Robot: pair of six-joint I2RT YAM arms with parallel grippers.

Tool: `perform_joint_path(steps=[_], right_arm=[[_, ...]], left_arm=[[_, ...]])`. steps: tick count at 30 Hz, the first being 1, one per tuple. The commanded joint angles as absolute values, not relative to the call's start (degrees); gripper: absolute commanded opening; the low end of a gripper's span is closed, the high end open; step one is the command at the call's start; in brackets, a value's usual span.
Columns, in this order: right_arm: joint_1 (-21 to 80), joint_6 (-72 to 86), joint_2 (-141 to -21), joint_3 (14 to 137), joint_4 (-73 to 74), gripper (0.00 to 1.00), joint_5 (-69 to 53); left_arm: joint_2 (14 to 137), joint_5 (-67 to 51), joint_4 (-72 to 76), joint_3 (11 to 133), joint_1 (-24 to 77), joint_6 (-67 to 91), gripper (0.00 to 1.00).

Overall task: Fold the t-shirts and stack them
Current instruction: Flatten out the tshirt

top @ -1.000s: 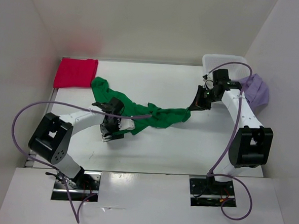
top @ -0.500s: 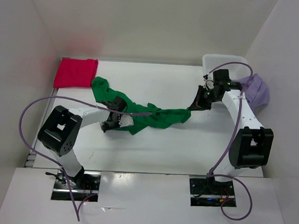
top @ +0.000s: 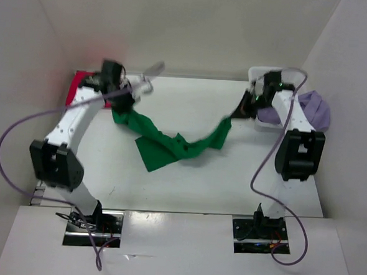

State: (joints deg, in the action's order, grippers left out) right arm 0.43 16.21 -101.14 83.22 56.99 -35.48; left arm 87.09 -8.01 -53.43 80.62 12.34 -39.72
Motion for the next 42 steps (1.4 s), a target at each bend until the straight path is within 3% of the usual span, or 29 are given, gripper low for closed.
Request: perform_joint_path(steps=[1, 3, 6, 17, 19, 22, 23, 26, 29, 33, 42], right_arm=[[-7.3, 29.1, -105.5, 112.4, 43.9, 0.00, -47.9], [-10.9, 32.8, -106.9, 126.6, 44.6, 0.00, -43.4], [-12.0, 31.5, -107.4, 127.0, 48.3, 0.00, -41.6], [-17.1, 22.2, -91.6, 96.5, 47.8, 0.00, -42.9], [-17.1, 21.6, -88.6, 89.8, 47.8, 0.00, -42.9], [-16.5, 21.1, -82.4, 78.5, 47.1, 0.00, -41.8], [-15.9, 20.6, -79.7, 75.7, 47.1, 0.00, -41.8], [-12.7, 20.0, -75.9, 66.6, 48.6, 0.00, -38.2], [-11.6, 19.5, -73.4, 59.8, 49.3, 0.00, -37.7], [-10.9, 19.0, -72.0, 53.5, 50.0, 0.00, -37.2], [-10.9, 16.3, -70.6, 51.3, 55.1, 0.00, -34.9]], left_arm=[[99.0, -22.7, -56.7, 120.2, 1.5, -32.6, 0.00], [102.9, -27.4, -57.3, 141.1, -4.8, -26.6, 0.00], [108.1, -28.0, -60.2, 149.7, -7.0, -26.4, 0.00], [103.6, -21.1, -61.8, 139.2, -8.7, -34.3, 0.00], [100.7, -18.7, -61.1, 133.7, -8.7, -38.5, 0.00], [90.3, -10.9, -53.6, 110.5, -6.1, -44.2, 0.00], [84.5, -8.6, -49.3, 96.5, -5.2, -45.9, 0.00], [78.2, -3.0, -47.0, 75.6, -2.8, -49.1, 0.00], [77.6, -5.4, -49.7, 65.4, -3.6, -48.0, 0.00], [77.6, -5.9, -49.7, 58.8, -4.1, -46.8, 0.00], [77.1, -4.0, -55.9, 57.7, -6.8, -46.8, 0.00]])
